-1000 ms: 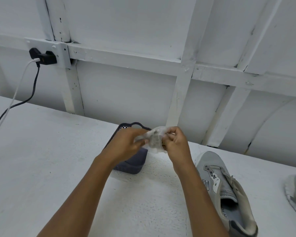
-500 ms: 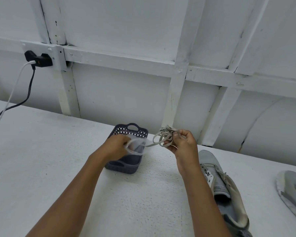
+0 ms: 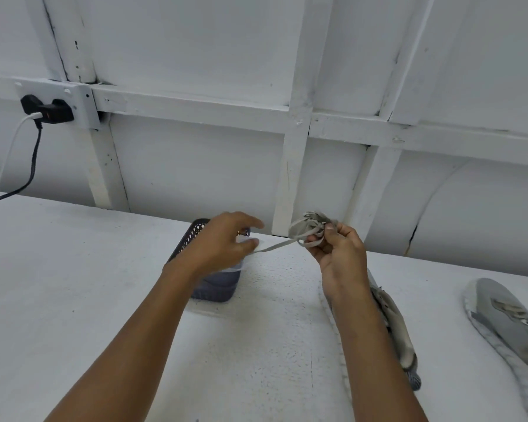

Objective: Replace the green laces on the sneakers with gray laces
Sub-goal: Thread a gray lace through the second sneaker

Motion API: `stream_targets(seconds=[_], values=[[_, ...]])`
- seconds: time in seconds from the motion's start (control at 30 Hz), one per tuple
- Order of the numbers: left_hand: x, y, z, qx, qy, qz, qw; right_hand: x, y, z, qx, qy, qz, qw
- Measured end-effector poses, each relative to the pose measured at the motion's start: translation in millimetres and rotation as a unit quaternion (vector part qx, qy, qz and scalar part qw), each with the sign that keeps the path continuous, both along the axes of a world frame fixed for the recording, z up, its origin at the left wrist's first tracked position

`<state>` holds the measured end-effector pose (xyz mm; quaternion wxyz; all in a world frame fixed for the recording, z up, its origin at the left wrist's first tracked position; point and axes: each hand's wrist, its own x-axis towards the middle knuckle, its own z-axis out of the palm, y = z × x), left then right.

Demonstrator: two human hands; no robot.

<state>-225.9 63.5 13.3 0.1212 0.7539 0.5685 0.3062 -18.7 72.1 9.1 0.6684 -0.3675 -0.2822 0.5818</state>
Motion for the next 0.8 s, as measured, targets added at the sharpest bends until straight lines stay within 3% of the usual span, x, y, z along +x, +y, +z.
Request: stream_targets(seconds=[0.1,0.17,0.23,0.33,0.43,0.5,0.63,0.8], values=[[28,3,-8,-0.029,0.120,-0.063,0.990,7,-4,2,-0.003,0.056,0.022,0.998],[38,7,-15,-0.006,0.130,-0.057,0.990,14,-6,4,-0.001,0.067,0.031,0.997],[42,7,-15,-0.003,0.077,-0.042,0.996,21,-7,5,-0.001,0.032,0.011,0.999],[44,5,-2,-0.053,-0.100,-0.029,0.993,30,-7,2,-0.024,-0.140,-0.006,0.990],[49,-1,13,-0.057,-0.235,-0.026,0.970,31,-13,1,-0.049,-0.380,0.070,0.921],[53,-3,17,-0.085,-0.316,-0.026,0.944,31,-18,1,-0.061,-0.466,0.093,0.878],[63,-7,23,-0.206,-0.448,-0.062,0.868,45,-26,5,-0.065,-0.505,0.091,0.856],[92,-4,14,-0.142,-0.396,-0.027,0.907,67,-36,20,-0.044,-0.434,0.193,0.879]])
